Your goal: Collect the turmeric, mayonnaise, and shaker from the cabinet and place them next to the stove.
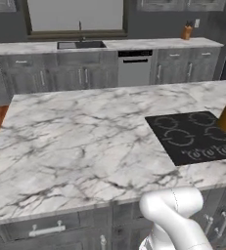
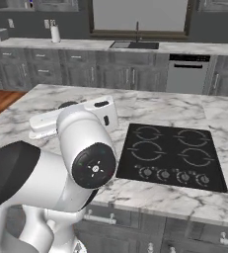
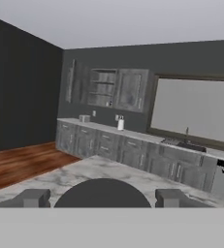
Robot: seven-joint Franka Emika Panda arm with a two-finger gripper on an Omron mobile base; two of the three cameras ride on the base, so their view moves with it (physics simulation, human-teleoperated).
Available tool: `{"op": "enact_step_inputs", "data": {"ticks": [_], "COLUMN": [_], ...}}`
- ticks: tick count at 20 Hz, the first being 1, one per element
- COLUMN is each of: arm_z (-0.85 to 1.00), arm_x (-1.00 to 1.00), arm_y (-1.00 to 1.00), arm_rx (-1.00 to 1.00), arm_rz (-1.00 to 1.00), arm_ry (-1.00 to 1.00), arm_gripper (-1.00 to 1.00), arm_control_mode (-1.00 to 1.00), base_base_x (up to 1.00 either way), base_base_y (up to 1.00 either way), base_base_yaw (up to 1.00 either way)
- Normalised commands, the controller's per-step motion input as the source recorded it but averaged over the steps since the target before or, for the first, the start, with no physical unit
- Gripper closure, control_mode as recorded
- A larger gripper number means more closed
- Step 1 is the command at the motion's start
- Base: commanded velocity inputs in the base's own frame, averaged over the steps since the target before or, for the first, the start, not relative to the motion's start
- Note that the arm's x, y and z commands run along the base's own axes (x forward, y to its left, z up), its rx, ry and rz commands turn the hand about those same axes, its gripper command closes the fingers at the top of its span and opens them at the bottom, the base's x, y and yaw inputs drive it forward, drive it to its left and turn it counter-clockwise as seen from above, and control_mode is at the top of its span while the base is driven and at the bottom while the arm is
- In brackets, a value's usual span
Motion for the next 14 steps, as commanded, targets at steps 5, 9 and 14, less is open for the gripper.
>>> {"op": "enact_step_inputs", "data": {"ticks": [5, 9, 14], "arm_z": [-0.22, -0.68, -0.56], "arm_x": [0.22, 0.73, 0.87], "arm_y": [0.05, 0.19, 0.12], "arm_rx": [0.0, 0.0, 0.0], "arm_rz": [0.09, 0.26, 0.29], "arm_ry": [0.04, 0.07, 0.06], "arm_gripper": [1.0, 1.0, 1.0], "arm_control_mode": [-1.0, -1.0, -1.0], "base_base_x": [0.29, 0.0, 0.0], "base_base_y": [0.0, 0.0, 0.0], "base_base_yaw": [0.12, 0.0, 0.0]}}
